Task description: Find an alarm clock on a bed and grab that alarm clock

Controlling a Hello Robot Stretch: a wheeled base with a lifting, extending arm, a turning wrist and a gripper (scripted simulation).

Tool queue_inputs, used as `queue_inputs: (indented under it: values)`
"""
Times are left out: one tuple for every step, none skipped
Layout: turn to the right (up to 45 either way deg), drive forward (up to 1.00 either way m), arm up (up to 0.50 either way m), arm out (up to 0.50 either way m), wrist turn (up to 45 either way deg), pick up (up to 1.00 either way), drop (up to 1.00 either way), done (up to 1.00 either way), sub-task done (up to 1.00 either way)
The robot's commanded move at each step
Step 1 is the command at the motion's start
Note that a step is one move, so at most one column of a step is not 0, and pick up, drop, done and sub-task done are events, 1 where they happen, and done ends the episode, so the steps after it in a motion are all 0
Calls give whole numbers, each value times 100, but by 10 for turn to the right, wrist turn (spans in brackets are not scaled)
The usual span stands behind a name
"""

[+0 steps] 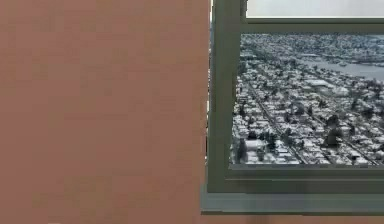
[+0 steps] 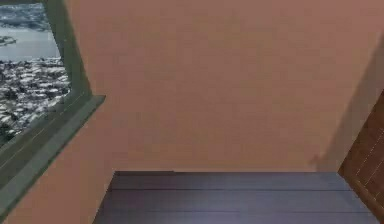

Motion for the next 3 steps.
queue_inputs:
  values:
    - [-450, 0, 0, 0, 0, 0, 0, 0, 0]
    - [-450, 0, 0, 0, 0, 0, 0, 0, 0]
    - [-450, 0, 0, 0, 0, 0, 0, 0, 0]
